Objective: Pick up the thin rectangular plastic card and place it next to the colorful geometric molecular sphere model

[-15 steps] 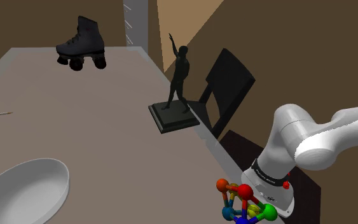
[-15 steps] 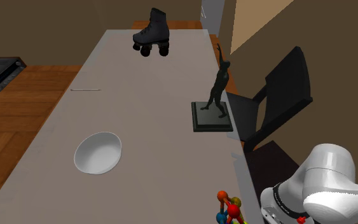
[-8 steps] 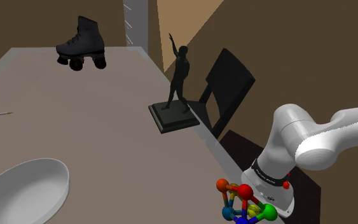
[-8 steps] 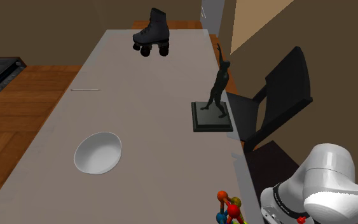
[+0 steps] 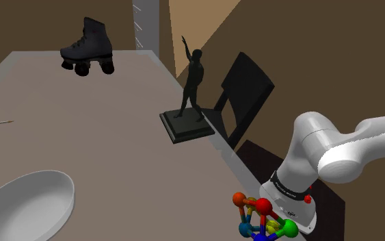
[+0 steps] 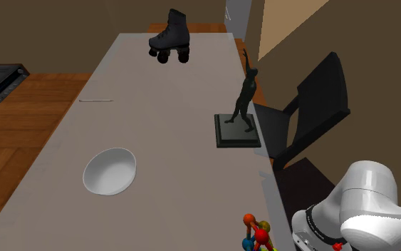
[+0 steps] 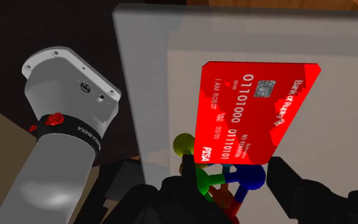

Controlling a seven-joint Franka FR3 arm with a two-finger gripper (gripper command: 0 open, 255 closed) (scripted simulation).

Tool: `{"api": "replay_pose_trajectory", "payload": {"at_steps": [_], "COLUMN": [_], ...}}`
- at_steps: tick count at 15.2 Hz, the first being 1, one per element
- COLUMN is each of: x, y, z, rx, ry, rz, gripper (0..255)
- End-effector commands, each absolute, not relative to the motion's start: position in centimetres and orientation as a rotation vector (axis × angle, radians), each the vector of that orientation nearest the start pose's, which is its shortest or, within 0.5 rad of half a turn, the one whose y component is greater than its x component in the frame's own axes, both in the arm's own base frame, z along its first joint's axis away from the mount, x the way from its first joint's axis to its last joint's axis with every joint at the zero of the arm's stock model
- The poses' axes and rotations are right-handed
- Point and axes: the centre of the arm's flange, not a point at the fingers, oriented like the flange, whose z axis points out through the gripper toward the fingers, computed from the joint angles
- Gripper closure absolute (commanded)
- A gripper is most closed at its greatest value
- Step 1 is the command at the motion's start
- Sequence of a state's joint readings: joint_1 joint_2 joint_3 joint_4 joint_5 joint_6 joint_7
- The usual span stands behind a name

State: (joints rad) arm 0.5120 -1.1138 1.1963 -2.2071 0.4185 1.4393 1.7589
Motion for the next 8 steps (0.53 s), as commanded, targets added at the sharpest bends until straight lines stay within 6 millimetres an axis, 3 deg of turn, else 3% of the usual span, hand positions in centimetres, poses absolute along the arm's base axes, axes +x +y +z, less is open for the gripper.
{"api": "replay_pose_trajectory", "payload": {"at_steps": [1, 8], "x": [-18.2, -18.2], "y": [38.2, 38.2], "z": [43.6, 39.9], "rx": [-3.066, -3.066], "ry": [0.686, 0.686], "rz": [-0.917, -0.917], "gripper": [255, 255]}}
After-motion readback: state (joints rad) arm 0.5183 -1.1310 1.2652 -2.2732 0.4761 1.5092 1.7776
